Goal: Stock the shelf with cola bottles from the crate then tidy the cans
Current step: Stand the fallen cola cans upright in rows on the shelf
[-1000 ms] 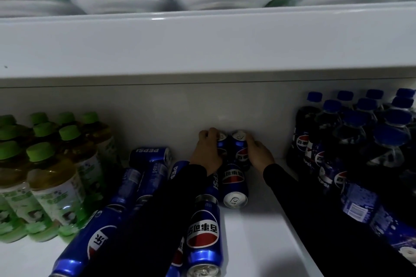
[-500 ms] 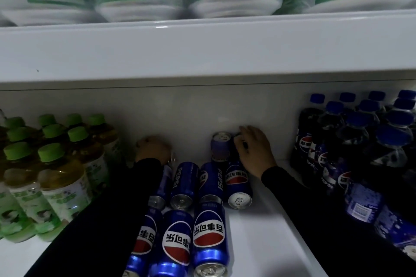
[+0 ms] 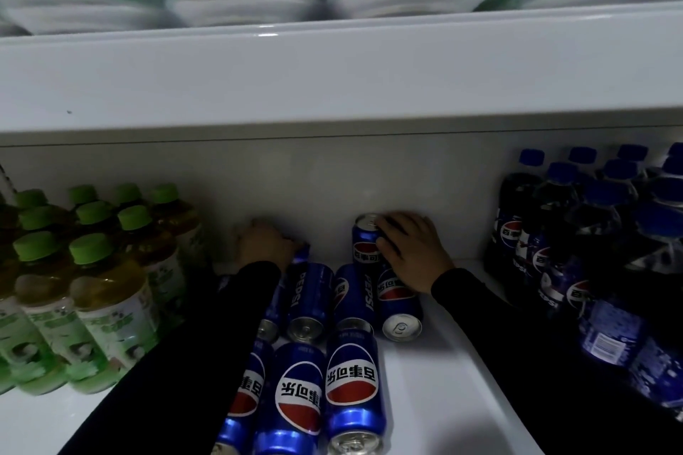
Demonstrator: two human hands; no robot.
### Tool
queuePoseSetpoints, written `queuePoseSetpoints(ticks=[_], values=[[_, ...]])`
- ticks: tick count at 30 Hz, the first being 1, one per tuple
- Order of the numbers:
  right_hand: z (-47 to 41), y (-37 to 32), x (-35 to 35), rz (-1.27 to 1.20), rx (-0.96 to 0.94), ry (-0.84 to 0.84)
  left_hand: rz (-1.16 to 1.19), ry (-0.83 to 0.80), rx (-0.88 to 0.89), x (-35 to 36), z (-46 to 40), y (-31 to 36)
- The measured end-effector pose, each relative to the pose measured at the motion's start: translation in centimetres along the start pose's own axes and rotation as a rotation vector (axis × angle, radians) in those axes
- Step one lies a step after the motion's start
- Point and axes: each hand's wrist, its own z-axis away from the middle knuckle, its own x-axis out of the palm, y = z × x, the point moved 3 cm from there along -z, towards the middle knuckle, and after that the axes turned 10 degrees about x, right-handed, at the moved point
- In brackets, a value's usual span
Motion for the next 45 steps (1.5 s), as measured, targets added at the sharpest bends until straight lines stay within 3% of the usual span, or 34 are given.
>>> queuePoseSetpoints(ticks=[4, 10, 17, 24, 34, 40, 43, 45], values=[[0.1, 0.0, 0.0, -0.004, -0.006, 0.002, -0.192, 0.086, 0.178, -0.3, 1.7, 4.7], [0.0, 0.2, 0.0, -0.019, -0.015, 0.000, -0.261, 0.053, 0.402, 0.7, 2.4, 6.5], [0.2, -0.1, -0.4, -0.034, -0.013, 0.012, 0.070, -0.091, 0.261, 1.1, 2.4, 5.2], [0.2, -0.2, -0.4, 0.006, -0.017, -0.007, 0.246, -0.112, 0.313, 1.8, 3.0, 6.7], [0.2, -0.3, -0.8, 0.042, -0.001, -0.087, 0.216, -0.224, 0.408, 0.8, 4.6, 6.7], [2.4, -0.3, -2.7, -0.318, 0.149, 0.114, 0.127, -0.029, 0.451, -1.8, 5.2, 6.6], [4.4, -0.1, -2.9, -0.485, 0.317, 0.187, 0.066, -0.117, 0.514, -2.4, 6.1, 7.3], [5.6, -0.1, -2.4, -0.545, 0.410, 0.096, 0.029, -0.222, 0.562, -2.2, 7.1, 7.9]])
